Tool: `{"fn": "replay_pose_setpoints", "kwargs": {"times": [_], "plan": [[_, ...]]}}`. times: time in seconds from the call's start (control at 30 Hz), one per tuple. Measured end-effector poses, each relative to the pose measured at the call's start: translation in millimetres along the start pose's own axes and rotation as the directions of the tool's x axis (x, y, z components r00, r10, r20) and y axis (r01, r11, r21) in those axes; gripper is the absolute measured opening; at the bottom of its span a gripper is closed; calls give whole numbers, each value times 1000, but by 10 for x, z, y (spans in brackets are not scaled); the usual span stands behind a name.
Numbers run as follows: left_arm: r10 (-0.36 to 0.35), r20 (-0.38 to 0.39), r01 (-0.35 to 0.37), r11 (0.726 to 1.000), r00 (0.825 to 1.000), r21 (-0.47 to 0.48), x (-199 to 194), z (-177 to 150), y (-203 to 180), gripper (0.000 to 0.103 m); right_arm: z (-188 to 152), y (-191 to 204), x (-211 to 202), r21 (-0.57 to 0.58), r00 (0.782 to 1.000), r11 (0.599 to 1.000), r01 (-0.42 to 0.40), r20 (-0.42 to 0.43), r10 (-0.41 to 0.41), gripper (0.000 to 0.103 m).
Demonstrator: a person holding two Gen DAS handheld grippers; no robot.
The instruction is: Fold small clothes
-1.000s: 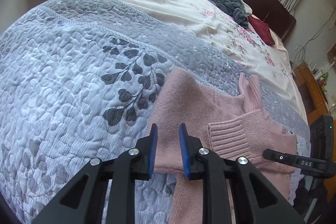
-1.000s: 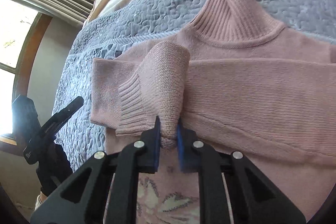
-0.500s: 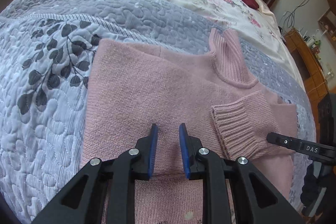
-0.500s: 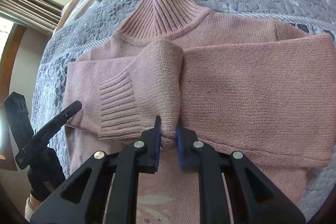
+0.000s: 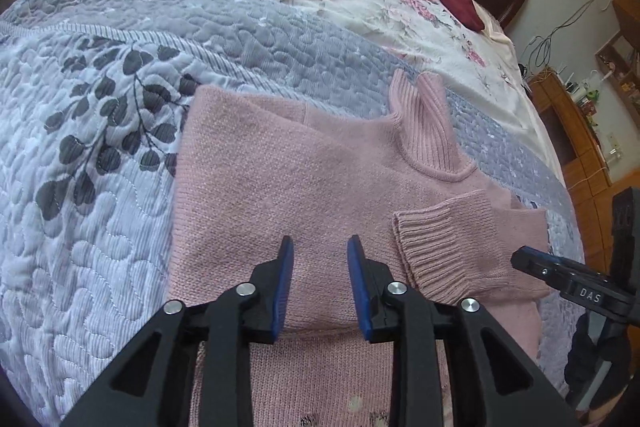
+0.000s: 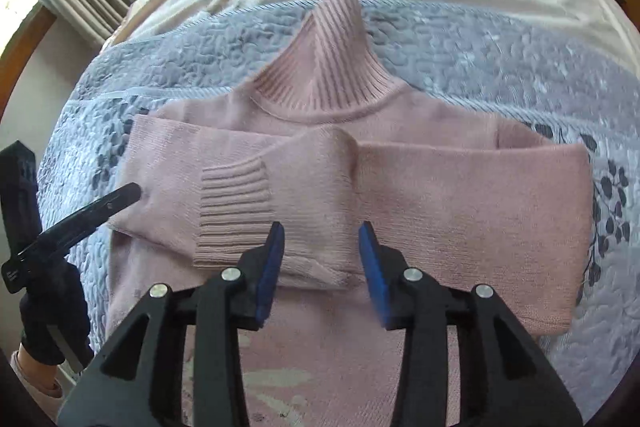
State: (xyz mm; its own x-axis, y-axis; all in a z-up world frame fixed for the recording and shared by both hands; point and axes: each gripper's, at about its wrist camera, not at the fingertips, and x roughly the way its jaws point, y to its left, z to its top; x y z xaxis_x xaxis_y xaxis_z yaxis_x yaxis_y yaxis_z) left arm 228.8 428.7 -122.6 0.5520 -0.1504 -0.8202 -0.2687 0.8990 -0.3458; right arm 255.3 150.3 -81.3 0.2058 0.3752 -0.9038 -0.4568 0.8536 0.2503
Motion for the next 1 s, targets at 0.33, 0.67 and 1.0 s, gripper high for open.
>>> {"fn": "replay_pose_setpoints", "kwargs": {"times": [0.33,0.67,1.0], "plan": [[-24,-59,22,999,998,-31,238,-61,150,31,-25,882,681,-110,988,994,18,-153,-35,50],[-28,-62,27,999,998,-23,265,-66,167,31,-53,668,592,-78,991,997,5,-131,-15,16],[-9,-54,8,1000,999,-17,275,-69,132,31,-33,-348,-338,154,993,981,-120,32,116,16]]}}
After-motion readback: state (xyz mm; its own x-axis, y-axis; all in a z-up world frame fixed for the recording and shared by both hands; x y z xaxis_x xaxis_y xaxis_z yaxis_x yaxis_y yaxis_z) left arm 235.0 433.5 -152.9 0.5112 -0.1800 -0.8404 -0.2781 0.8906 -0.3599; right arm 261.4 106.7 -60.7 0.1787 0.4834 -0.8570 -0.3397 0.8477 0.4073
